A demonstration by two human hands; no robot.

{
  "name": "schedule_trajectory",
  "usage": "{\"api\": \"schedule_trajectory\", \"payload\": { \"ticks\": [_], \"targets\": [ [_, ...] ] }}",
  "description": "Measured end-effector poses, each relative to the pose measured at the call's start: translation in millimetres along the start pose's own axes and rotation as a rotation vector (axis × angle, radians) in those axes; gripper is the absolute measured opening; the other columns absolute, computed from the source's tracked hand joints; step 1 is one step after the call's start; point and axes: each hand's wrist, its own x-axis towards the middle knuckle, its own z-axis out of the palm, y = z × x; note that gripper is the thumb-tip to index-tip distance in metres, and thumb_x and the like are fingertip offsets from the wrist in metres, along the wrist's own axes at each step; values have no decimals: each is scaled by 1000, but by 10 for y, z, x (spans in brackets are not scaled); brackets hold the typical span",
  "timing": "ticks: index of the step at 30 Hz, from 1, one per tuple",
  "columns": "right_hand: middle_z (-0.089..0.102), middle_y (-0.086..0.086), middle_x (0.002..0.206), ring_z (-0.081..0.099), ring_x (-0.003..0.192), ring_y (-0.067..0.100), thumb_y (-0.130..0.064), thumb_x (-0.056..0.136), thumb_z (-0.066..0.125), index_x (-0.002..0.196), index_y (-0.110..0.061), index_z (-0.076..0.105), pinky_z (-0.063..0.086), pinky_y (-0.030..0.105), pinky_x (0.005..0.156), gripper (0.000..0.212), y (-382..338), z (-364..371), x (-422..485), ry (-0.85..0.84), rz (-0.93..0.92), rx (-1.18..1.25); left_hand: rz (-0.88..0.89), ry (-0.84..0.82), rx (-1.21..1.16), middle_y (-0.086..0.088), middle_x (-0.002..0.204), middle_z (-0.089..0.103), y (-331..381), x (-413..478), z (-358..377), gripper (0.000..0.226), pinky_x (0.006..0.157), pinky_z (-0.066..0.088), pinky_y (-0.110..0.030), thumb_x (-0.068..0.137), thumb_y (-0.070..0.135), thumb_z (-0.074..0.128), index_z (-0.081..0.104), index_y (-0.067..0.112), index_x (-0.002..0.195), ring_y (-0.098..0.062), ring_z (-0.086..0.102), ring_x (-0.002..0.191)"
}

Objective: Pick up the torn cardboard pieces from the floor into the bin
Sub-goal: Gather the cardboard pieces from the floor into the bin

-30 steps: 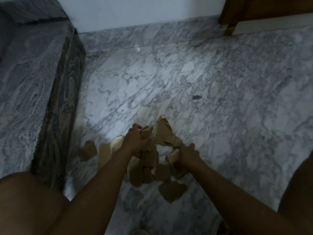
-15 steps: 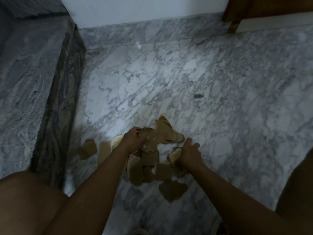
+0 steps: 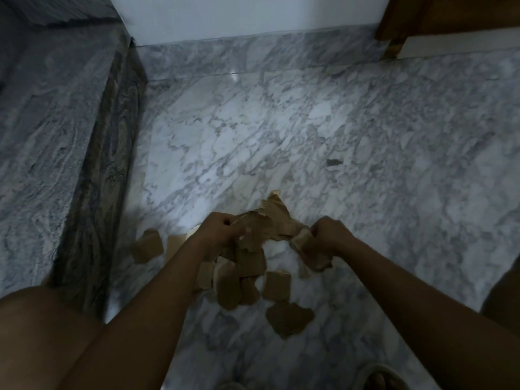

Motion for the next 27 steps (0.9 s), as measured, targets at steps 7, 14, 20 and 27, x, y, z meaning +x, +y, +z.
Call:
{"api": "schedule_trajectory", "payload": {
  "ticks": [7,14,20,27],
  "targets": [
    [48,8,123,51,109,32,-38,89,62,120,-19,58,47,45,90,37,-330,296,202,172,-245,-318,36,71,-39,-1,79,67,52,3,-61,17,51,47,-15,88,27,72,68,11,93,-1,65,61],
    [53,6,124,52,112,28,-42,91,60,131,-17,46,39,44,94,49,-171,545,238,391,-245,-431,39,93,22,3,74,70,20,106,-160,13,57,47,-20,83,32,76,71,21,78,-9,66,66],
    [60,8,120,58,110,28,-40,85,71,123,-15,55,43,33,83,49,22,263,245,97,-269,-90,62,39,188,-19,75,65,194,261,-190,63,62,40,-34,60,60,76,75,3,88,-19,59,68],
    [61,8,110,61,97,27,-42,90,64,121,-13,45,47,33,75,47,546,-294,182,111,-93,-156,160,-207,536,-4,89,65,719,612,249,37,71,50,-37,75,41,78,73,7,89,-18,60,84]
  ]
}}
